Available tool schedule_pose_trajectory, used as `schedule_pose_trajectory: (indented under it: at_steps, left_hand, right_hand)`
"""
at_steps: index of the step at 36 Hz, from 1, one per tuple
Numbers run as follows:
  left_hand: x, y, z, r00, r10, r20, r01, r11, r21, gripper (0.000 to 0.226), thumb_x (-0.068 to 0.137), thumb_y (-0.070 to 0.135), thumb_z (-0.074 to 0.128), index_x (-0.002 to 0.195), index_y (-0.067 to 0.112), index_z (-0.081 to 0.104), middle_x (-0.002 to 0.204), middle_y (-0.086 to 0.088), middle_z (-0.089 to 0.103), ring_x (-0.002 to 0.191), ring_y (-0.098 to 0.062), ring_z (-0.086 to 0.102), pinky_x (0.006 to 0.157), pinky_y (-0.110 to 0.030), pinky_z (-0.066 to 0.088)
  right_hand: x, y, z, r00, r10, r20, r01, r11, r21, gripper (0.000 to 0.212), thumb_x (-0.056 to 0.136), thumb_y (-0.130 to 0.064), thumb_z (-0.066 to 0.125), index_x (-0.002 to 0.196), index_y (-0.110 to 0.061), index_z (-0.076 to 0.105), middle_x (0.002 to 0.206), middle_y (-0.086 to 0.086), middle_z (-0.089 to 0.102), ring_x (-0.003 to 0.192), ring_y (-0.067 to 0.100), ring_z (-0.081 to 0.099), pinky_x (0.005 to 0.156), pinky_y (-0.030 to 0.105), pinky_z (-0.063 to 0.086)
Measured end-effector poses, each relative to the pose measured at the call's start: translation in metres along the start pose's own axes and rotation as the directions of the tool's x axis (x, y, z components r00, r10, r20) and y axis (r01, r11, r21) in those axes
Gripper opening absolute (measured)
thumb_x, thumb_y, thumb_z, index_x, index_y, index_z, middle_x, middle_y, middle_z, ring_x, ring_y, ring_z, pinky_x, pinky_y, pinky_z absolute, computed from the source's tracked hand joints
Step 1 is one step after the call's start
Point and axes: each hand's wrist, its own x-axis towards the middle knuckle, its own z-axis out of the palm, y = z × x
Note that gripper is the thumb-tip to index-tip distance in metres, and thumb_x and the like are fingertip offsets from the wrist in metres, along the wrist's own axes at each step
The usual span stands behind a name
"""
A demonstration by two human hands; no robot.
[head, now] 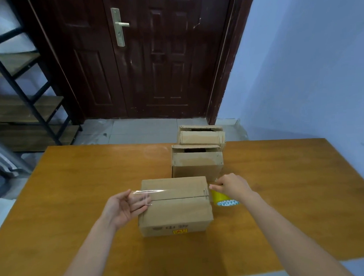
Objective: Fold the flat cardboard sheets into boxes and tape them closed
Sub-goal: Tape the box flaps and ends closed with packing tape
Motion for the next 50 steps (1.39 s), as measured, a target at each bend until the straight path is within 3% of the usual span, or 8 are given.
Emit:
schedule_pose_trajectory:
  at_steps: [9, 17, 26, 31, 38, 45, 47, 50]
  left_hand:
    - [-0.001, 0.0, 0.002, 1.0, 0.019, -0.024, -0.02, 1.0, -0.024, 0.023, 0.095, 0.016, 0.04, 0.076, 0.007, 0.048, 0.1, -0.03, 0.067, 0.081, -0.04, 0.07, 0.062, -0.046, 0.059]
    - [-0.021, 0.013, -0.002, 0.935, 0.331, -0.127, -0.197, 0.783, 0.589, 0.015, 0.094, 0.006, 0.054, 0.081, 0.003, 0.062, 0.068, -0.008, 0.059, 0.054, -0.019, 0.057, 0.06, -0.032, 0.053]
    - [-0.006, -0.002, -0.006, 0.901, 0.349, -0.259, -0.116, 0.767, 0.631, 0.014, 0.094, 0.006, 0.055, 0.1, -0.003, 0.063, 0.071, -0.01, 0.054, 0.061, -0.021, 0.047, 0.066, -0.038, 0.051]
    - [0.011, -0.022, 0.003, 0.902, 0.252, -0.35, -0.035, 0.852, 0.523, 0.02, 0.094, 0.012, 0.057, 0.111, 0.006, 0.064, 0.093, -0.008, 0.058, 0.082, -0.025, 0.047, 0.058, -0.036, 0.048]
    - [0.026, -0.009, 0.009, 0.897, 0.094, -0.433, 0.148, 0.858, 0.492, 0.057, 0.096, 0.015, 0.053, 0.146, 0.029, 0.03, 0.122, -0.009, 0.056, 0.088, -0.024, 0.05, 0.056, -0.034, 0.045]
    - [0.03, -0.027, 0.021, 0.866, 0.041, -0.499, 0.22, 0.864, 0.452, 0.032, 0.101, 0.028, 0.042, 0.077, 0.009, 0.052, 0.089, -0.008, 0.057, 0.06, -0.02, 0.047, 0.051, -0.028, 0.034]
    - [0.034, -0.03, 0.02, 0.862, 0.078, -0.501, 0.192, 0.864, 0.465, 0.024, 0.102, 0.023, 0.037, 0.104, 0.011, 0.057, 0.09, -0.011, 0.058, 0.061, -0.023, 0.057, 0.049, -0.029, 0.044]
    - [0.052, -0.025, 0.009, 0.861, 0.181, -0.475, 0.14, 0.814, 0.564, 0.049, 0.102, 0.012, 0.036, 0.149, 0.017, 0.024, 0.132, -0.019, 0.051, 0.103, -0.037, 0.057, 0.088, -0.043, 0.048]
  right_hand:
    - [0.008, 0.0, 0.018, 1.0, -0.012, 0.025, 0.016, 0.99, -0.143, 0.044, 0.094, -0.059, 0.031, 0.076, -0.027, 0.054, 0.059, -0.01, 0.04, 0.066, 0.016, 0.046, 0.071, 0.031, 0.035]
    - [0.011, 0.004, 0.032, 1.0, -0.022, -0.021, 0.019, 0.988, -0.151, 0.057, 0.094, -0.059, 0.027, 0.12, -0.022, 0.061, 0.106, 0.001, 0.069, 0.098, 0.019, 0.063, 0.077, 0.031, 0.039]
    - [0.011, 0.002, 0.033, 1.0, 0.008, 0.009, -0.007, 0.995, -0.104, 0.053, 0.094, -0.059, 0.03, 0.119, -0.025, 0.062, 0.105, -0.001, 0.069, 0.1, 0.018, 0.062, 0.081, 0.031, 0.039]
    - [0.004, -0.005, 0.027, 1.0, 0.029, 0.005, -0.029, 0.997, -0.07, 0.044, 0.095, -0.057, 0.03, 0.059, -0.031, 0.031, 0.06, -0.01, 0.04, 0.073, 0.017, 0.051, 0.067, 0.029, 0.033]
    - [0.005, -0.004, 0.04, 0.995, 0.082, -0.058, -0.079, 0.995, 0.053, 0.044, 0.095, -0.055, 0.035, 0.087, -0.022, 0.062, 0.069, -0.007, 0.049, 0.073, 0.017, 0.049, 0.067, 0.03, 0.034]
    - [-0.006, -0.01, 0.047, 0.985, 0.16, -0.061, -0.15, 0.979, 0.139, 0.041, 0.096, -0.054, 0.035, 0.088, -0.021, 0.059, 0.069, -0.003, 0.053, 0.081, 0.024, 0.058, 0.065, 0.032, 0.033]
    - [-0.01, -0.012, 0.048, 0.984, 0.171, -0.049, -0.162, 0.974, 0.158, 0.045, 0.096, -0.054, 0.036, 0.081, -0.017, 0.058, 0.071, 0.001, 0.055, 0.077, 0.024, 0.057, 0.063, 0.032, 0.034]
    - [-0.02, -0.013, 0.054, 0.981, 0.19, -0.031, -0.177, 0.953, 0.245, 0.049, 0.095, -0.054, 0.037, 0.082, -0.014, 0.061, 0.074, 0.003, 0.06, 0.069, 0.021, 0.056, 0.057, 0.031, 0.036]
